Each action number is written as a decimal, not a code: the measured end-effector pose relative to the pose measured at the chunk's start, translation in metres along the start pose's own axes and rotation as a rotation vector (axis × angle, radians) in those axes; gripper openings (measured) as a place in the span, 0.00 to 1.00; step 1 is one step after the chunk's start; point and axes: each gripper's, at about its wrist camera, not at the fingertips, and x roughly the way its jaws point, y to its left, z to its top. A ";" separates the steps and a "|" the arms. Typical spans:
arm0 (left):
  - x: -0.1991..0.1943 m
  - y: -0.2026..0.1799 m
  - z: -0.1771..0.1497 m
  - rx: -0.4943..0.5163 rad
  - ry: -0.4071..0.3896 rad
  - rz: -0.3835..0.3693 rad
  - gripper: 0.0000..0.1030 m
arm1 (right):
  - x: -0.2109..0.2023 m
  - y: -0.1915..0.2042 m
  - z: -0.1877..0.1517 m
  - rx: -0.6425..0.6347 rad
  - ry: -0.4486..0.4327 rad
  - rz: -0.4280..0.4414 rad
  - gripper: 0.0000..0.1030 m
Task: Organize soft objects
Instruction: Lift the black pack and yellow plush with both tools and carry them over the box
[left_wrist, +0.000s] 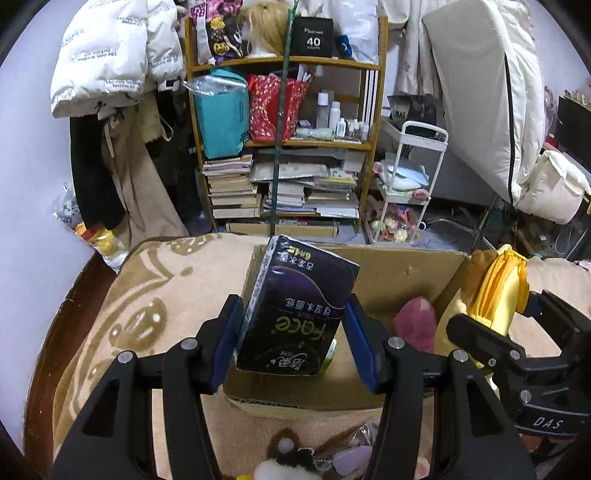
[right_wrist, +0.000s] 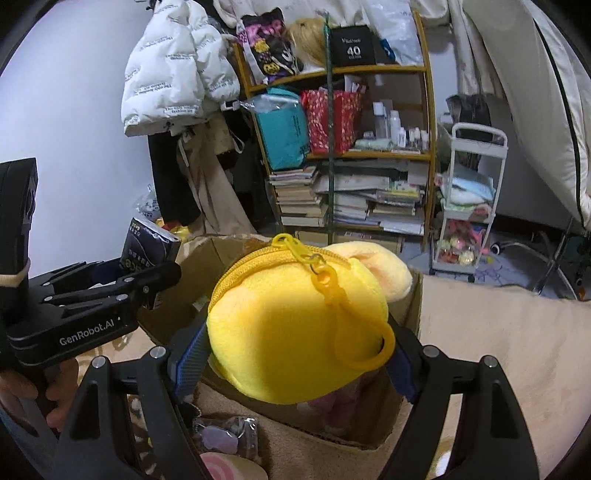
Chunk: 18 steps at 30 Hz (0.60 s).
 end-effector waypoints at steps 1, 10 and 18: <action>0.003 0.001 0.000 -0.009 0.006 -0.006 0.52 | 0.003 -0.002 -0.002 0.004 0.007 0.000 0.83; 0.017 0.006 -0.006 -0.045 0.038 -0.019 0.52 | 0.013 -0.008 -0.010 0.018 0.041 -0.008 0.84; 0.019 0.008 -0.009 -0.038 0.056 -0.047 0.53 | 0.013 -0.003 -0.012 -0.002 0.049 -0.010 0.85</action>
